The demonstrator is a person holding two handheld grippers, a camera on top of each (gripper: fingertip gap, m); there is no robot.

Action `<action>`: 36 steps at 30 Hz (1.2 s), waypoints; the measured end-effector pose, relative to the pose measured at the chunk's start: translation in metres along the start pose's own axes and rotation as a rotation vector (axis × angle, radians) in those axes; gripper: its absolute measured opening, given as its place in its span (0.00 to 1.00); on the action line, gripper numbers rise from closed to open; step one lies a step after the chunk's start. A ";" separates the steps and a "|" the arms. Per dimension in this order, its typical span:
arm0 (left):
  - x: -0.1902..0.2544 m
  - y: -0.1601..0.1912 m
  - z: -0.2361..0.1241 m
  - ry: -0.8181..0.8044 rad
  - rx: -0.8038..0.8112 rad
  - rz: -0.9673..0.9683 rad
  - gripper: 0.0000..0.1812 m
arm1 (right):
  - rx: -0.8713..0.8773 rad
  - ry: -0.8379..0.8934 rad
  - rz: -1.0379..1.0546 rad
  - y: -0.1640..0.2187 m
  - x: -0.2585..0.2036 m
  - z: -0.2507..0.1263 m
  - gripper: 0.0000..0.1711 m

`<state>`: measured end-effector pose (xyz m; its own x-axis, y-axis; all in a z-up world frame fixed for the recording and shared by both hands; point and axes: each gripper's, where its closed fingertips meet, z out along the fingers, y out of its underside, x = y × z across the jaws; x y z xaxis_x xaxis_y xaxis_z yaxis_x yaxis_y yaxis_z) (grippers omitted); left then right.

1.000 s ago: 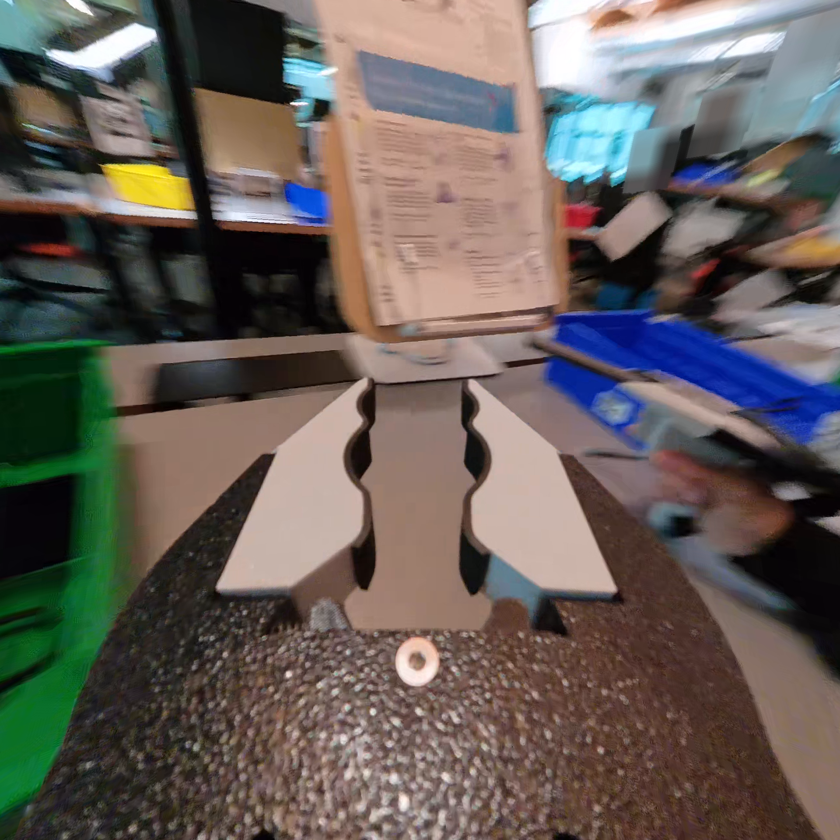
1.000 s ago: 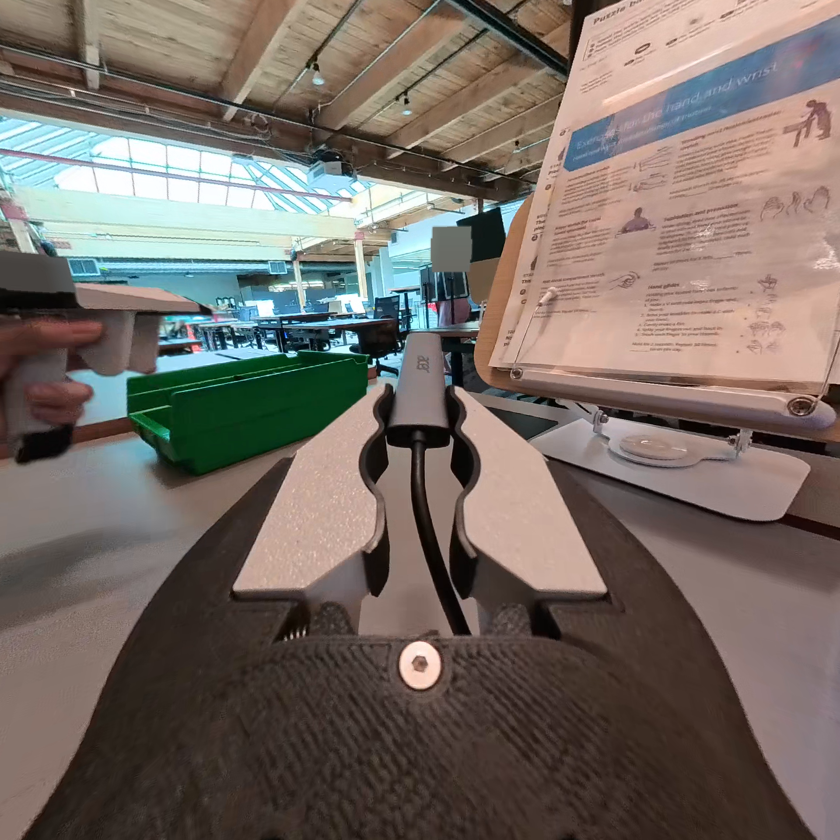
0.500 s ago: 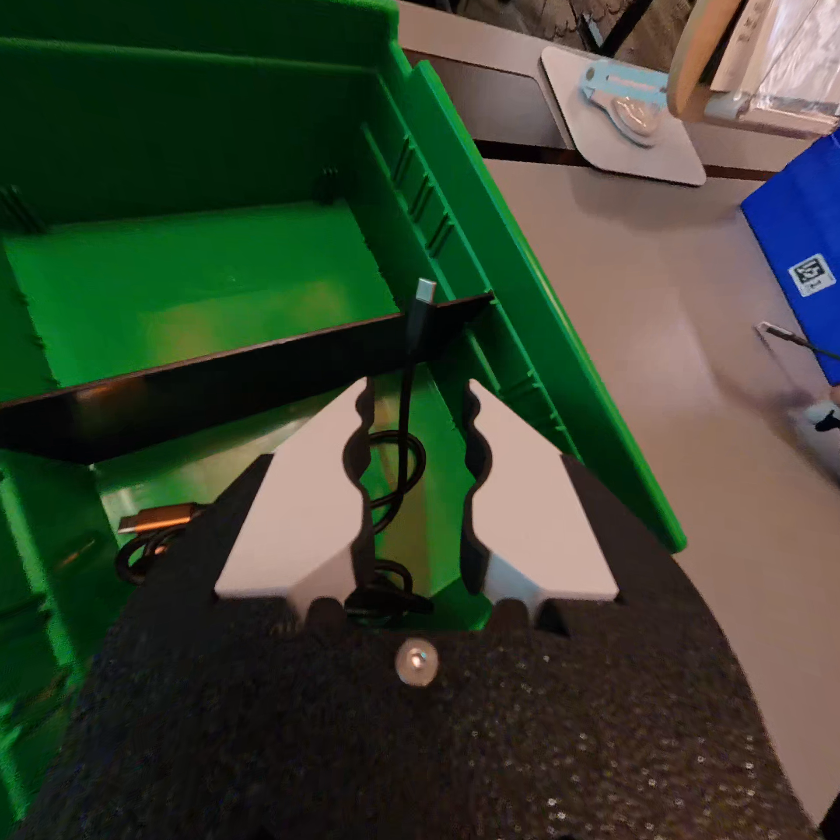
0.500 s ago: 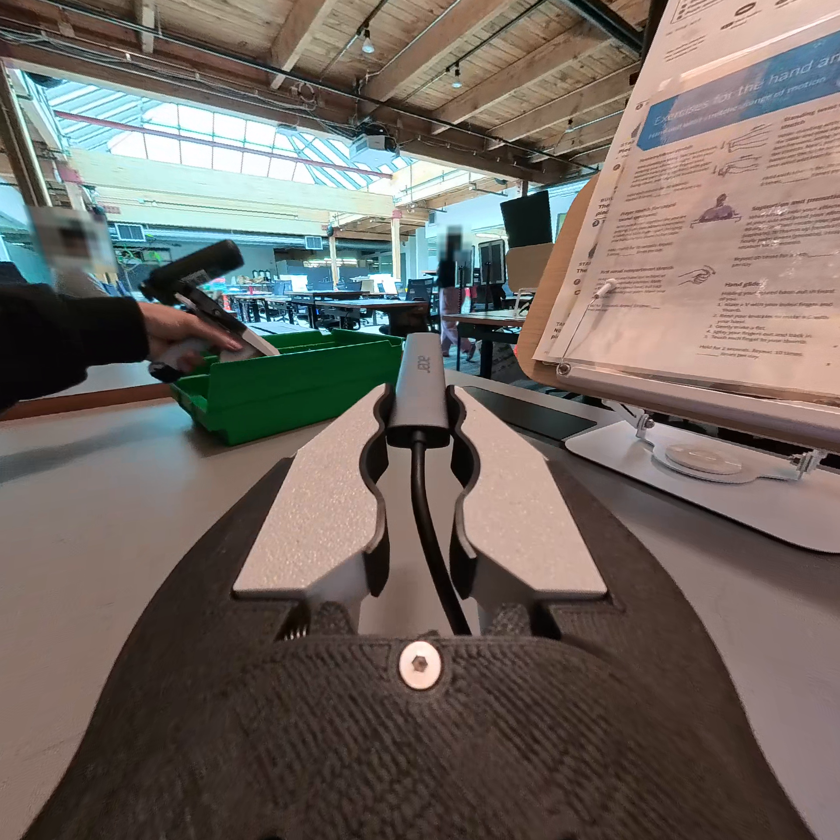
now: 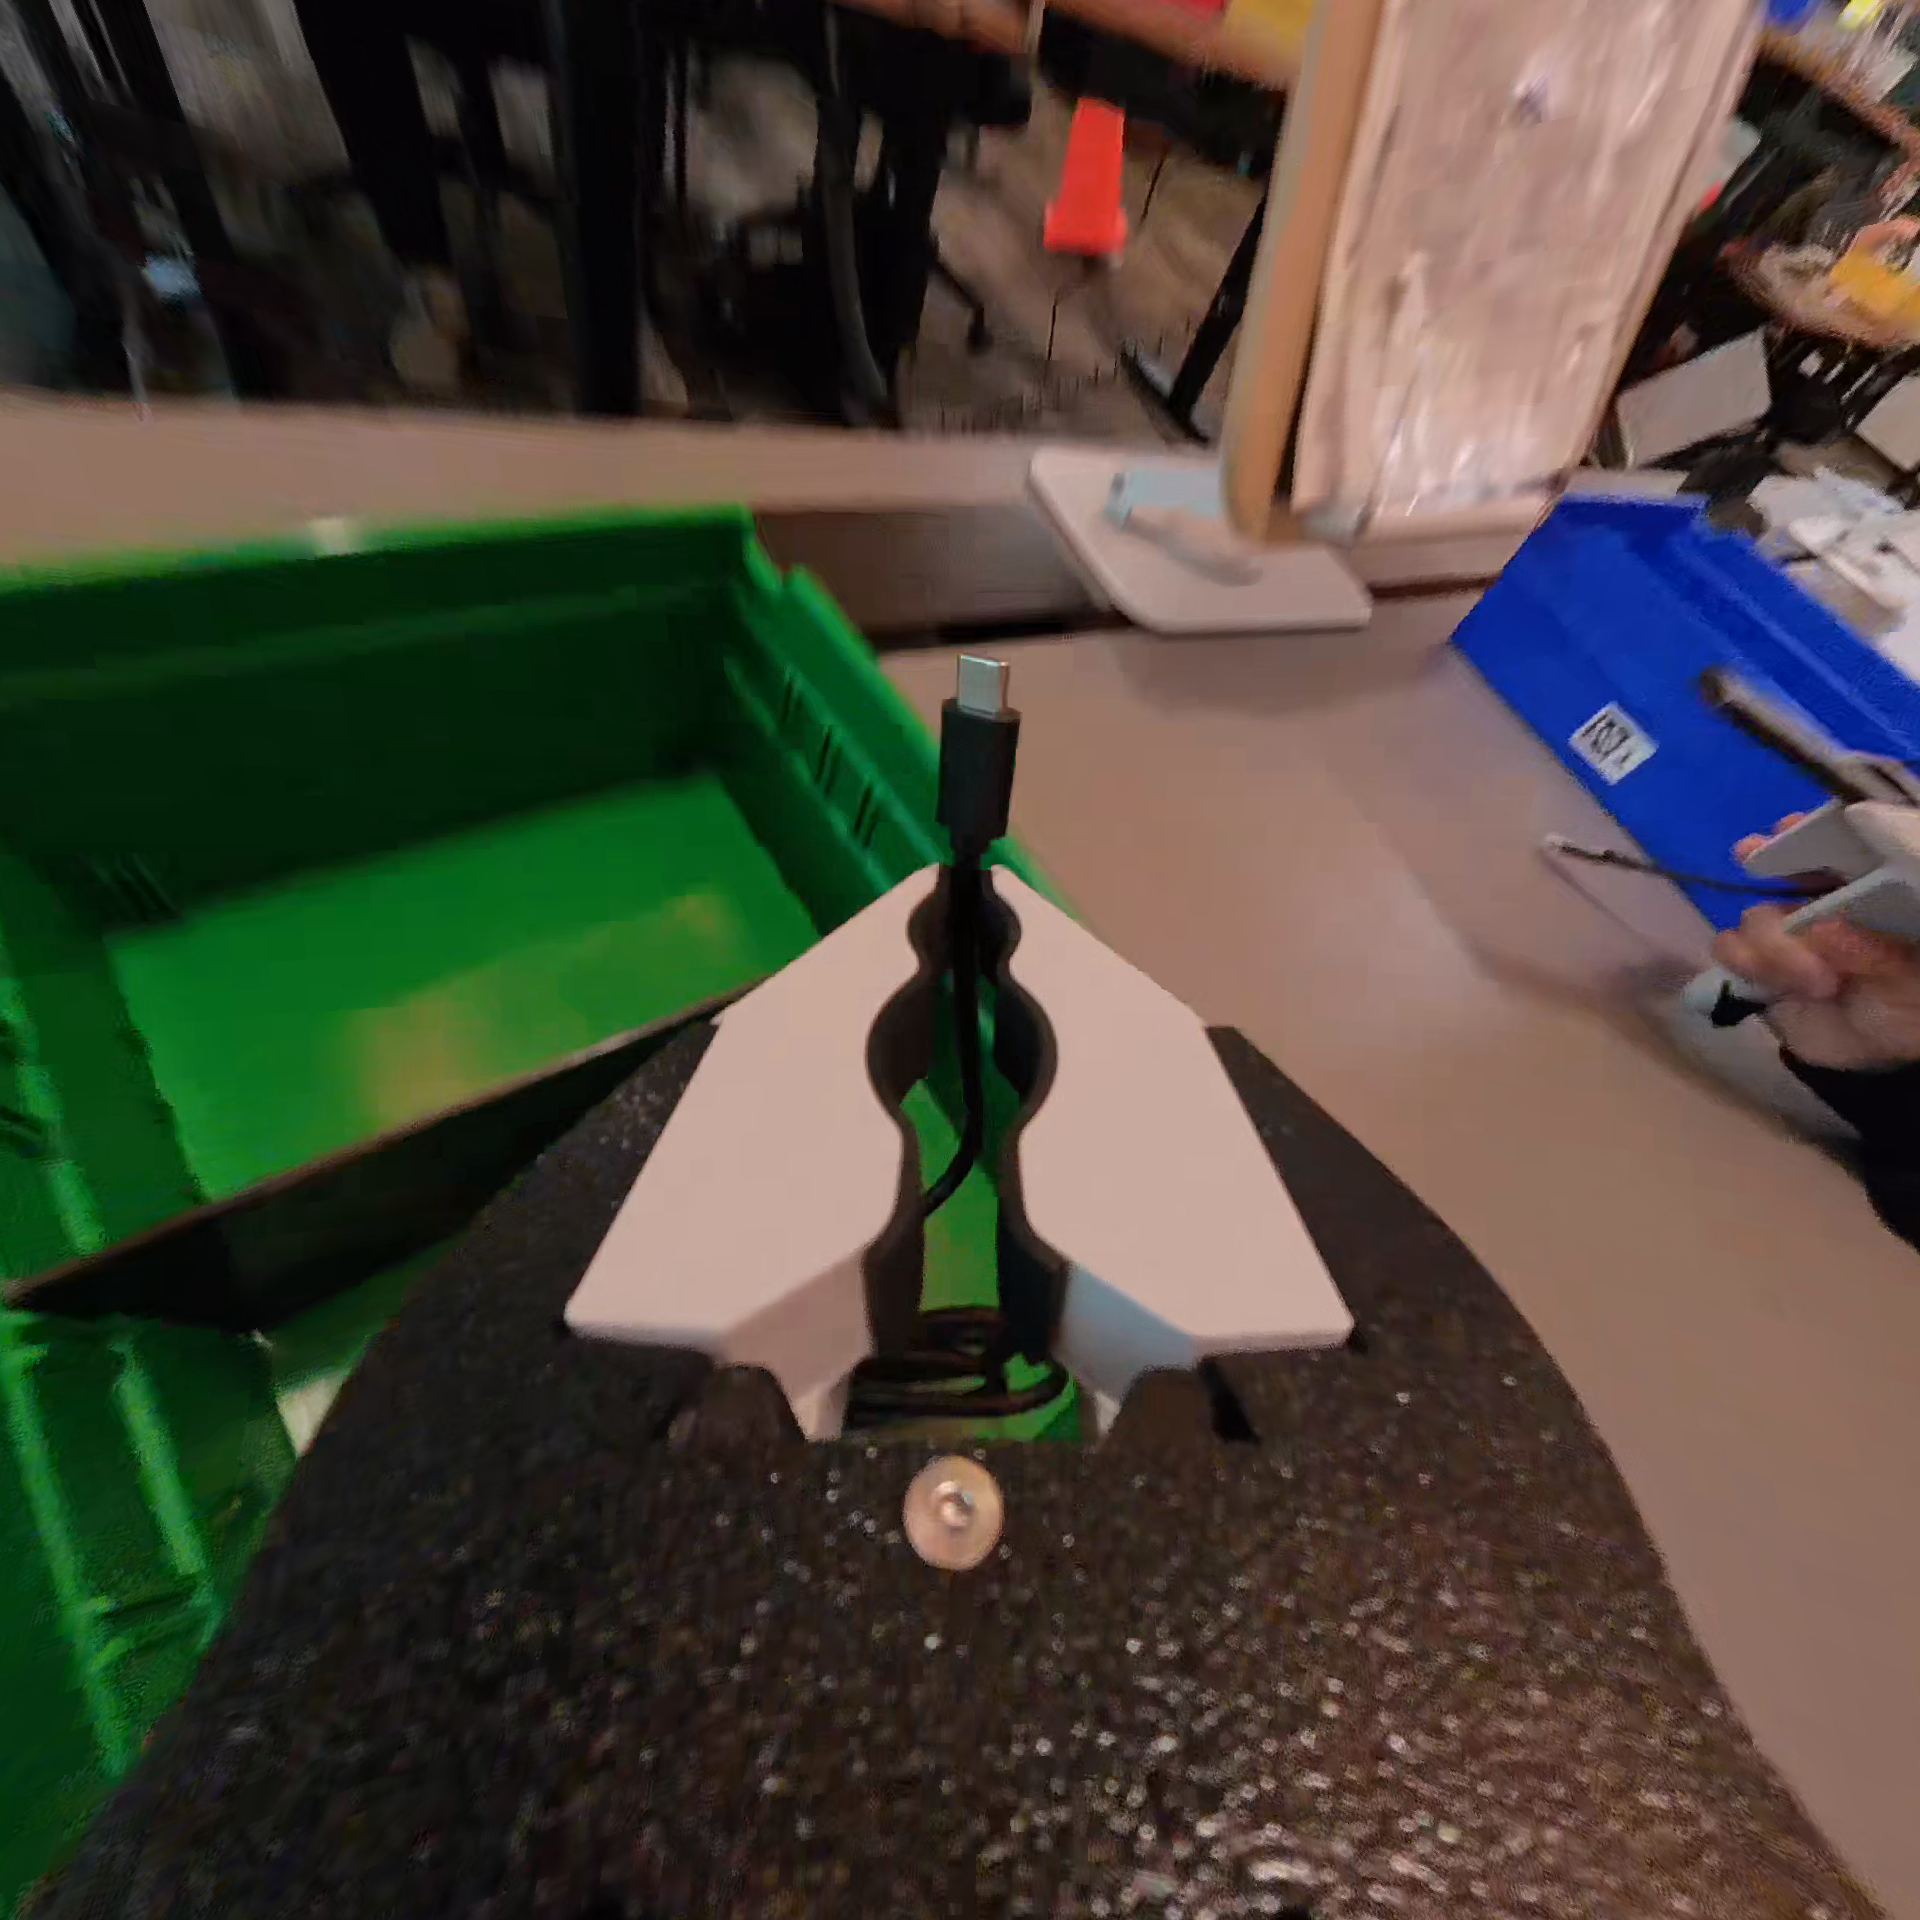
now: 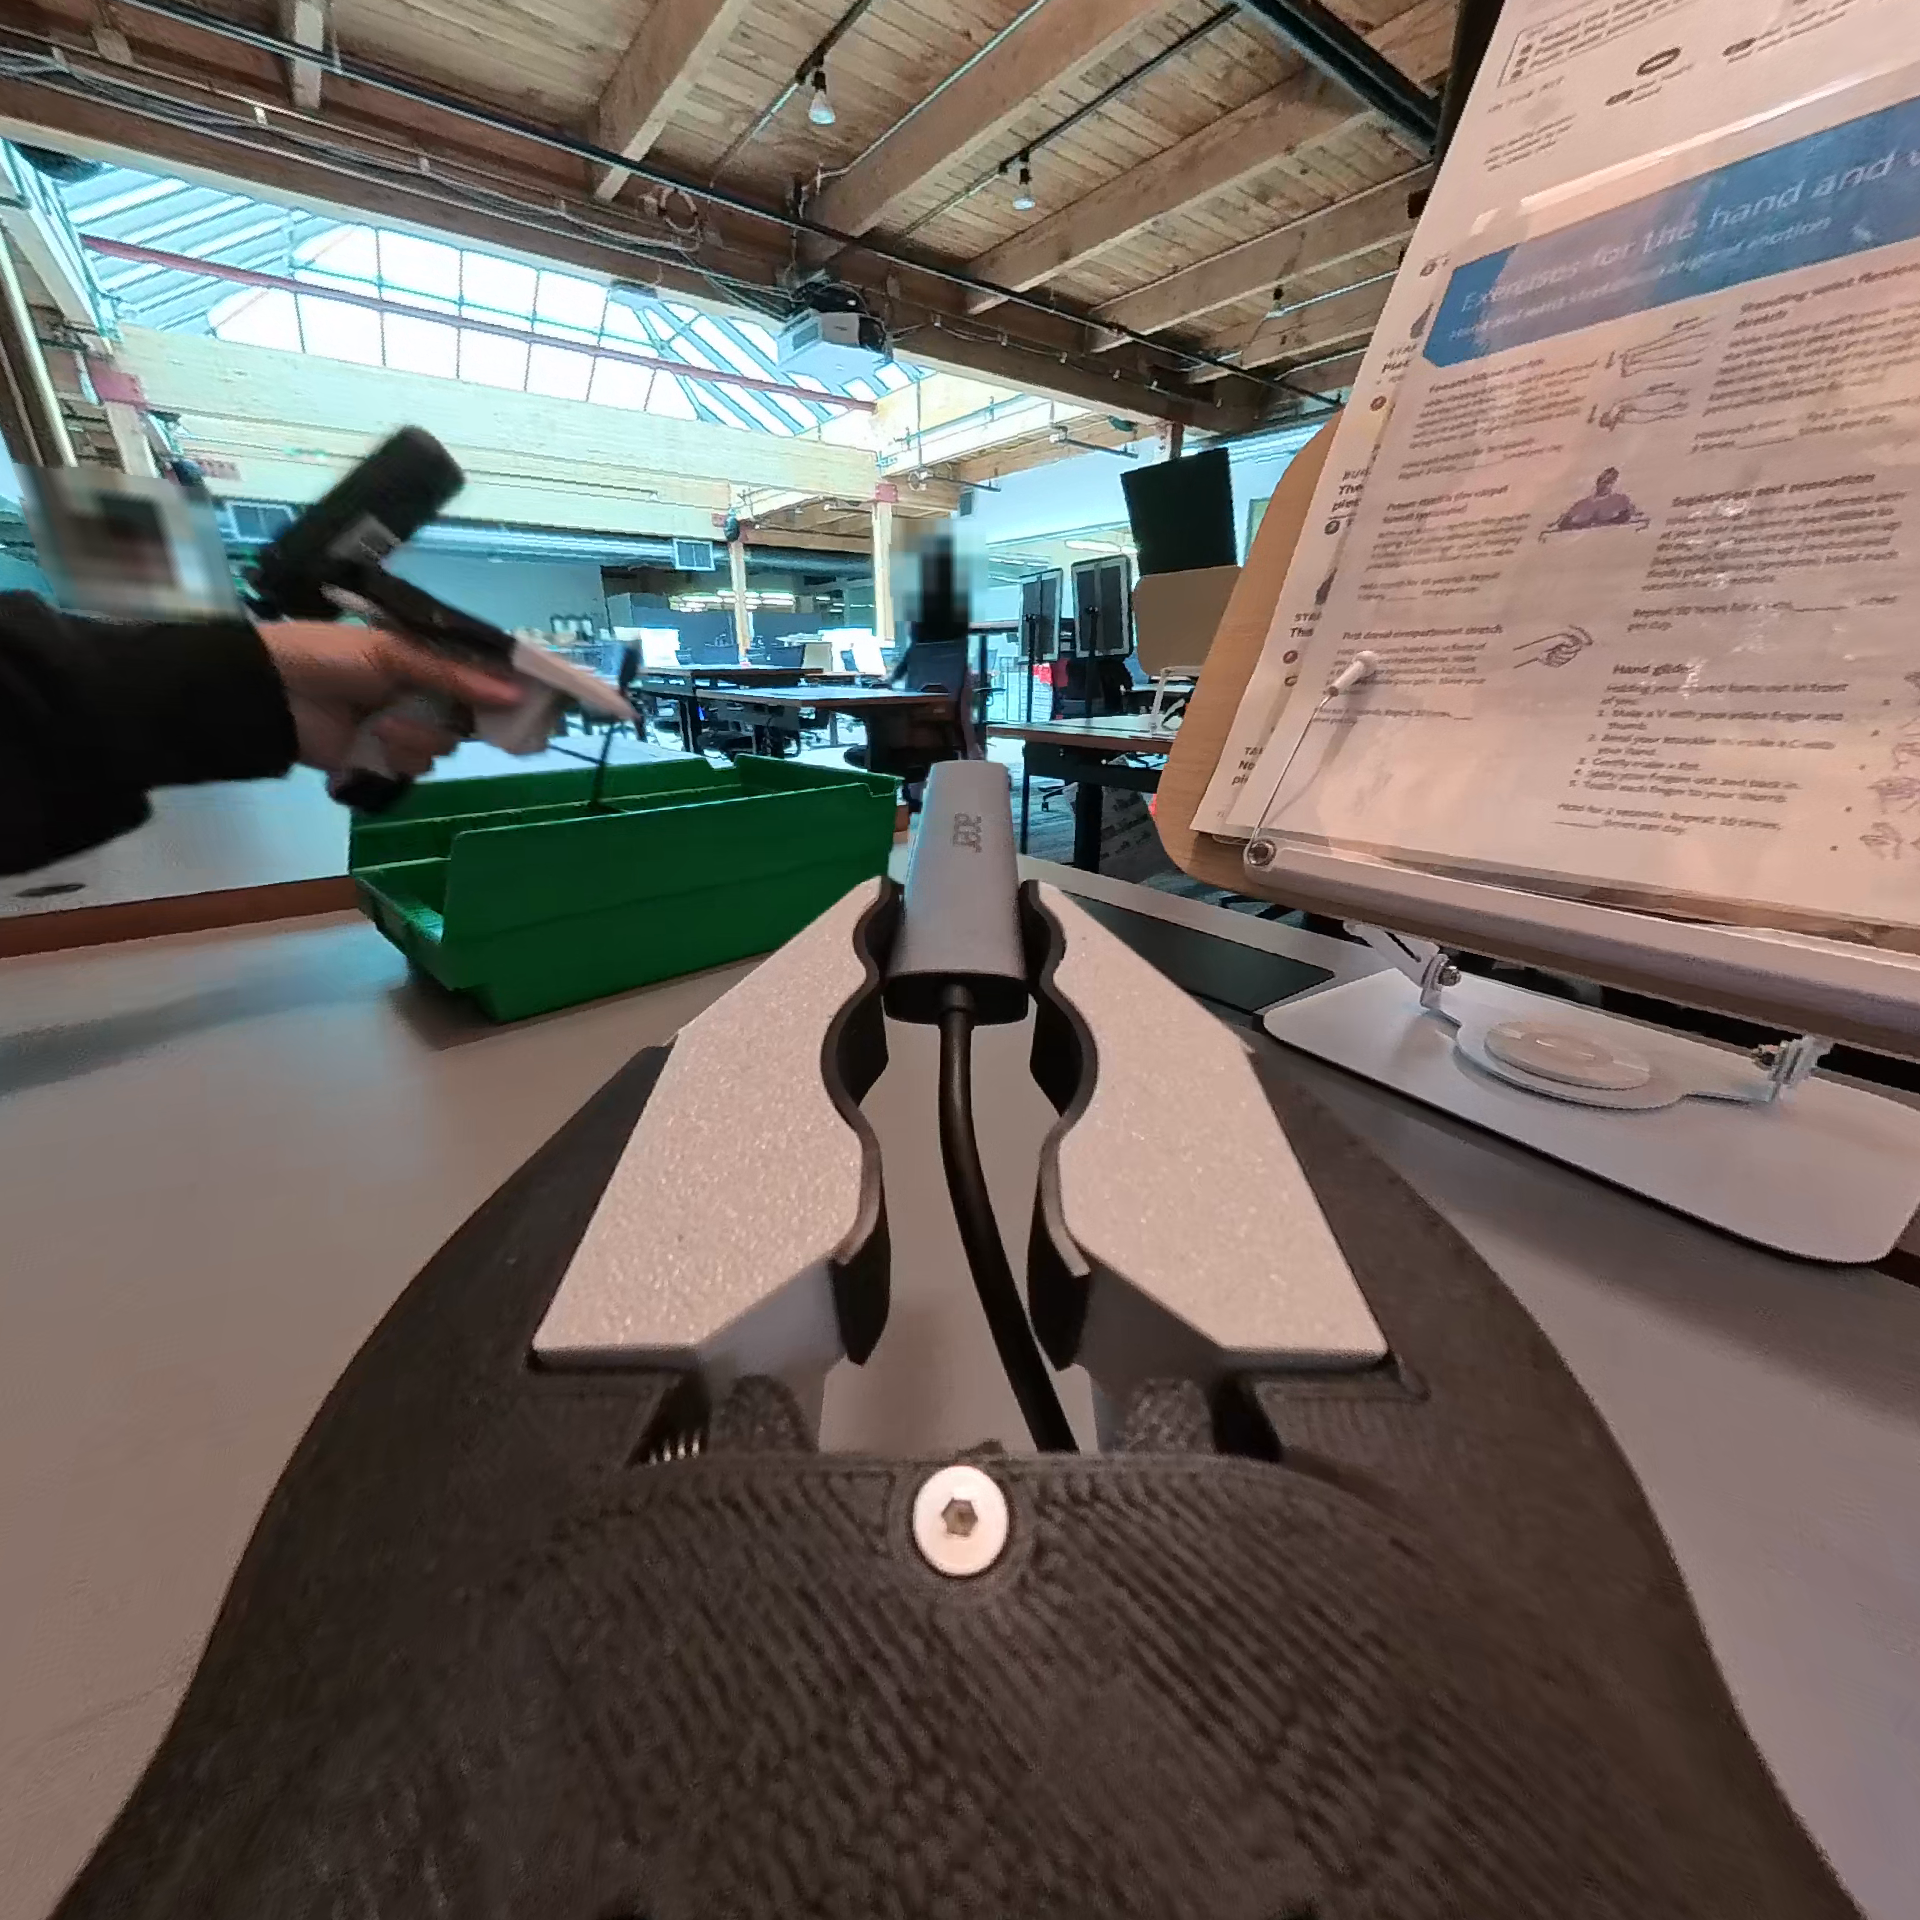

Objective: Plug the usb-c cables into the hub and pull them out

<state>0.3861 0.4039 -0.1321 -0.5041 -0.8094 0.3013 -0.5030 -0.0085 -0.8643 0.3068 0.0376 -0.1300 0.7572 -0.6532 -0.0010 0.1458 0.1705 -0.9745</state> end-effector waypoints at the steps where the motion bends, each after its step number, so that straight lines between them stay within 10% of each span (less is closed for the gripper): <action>1: 0.008 -0.019 -0.010 -0.022 0.045 0.031 0.00 | 0.002 0.007 -0.002 -0.001 0.001 0.000 0.13; 11: 0.162 -0.157 -0.099 -0.230 0.213 0.349 0.01 | 0.034 0.040 0.003 -0.013 0.009 -0.006 0.13; 19: 0.257 -0.014 -0.021 -0.093 -0.378 0.553 0.01 | 0.067 0.063 0.005 -0.027 0.017 -0.014 0.13; 25: 0.292 0.104 0.083 0.207 -0.498 0.413 0.01 | 0.069 0.095 0.014 -0.030 0.029 -0.020 0.13; 36: 0.307 0.166 0.179 0.558 -0.559 0.429 0.07 | 0.008 0.102 0.001 -0.015 0.033 -0.017 0.13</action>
<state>0.2735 0.0493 -0.2549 -0.9217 -0.2729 0.2758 -0.3879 0.6335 -0.6695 0.3184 0.0013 -0.1190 0.6883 -0.7250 -0.0249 0.1510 0.1767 -0.9726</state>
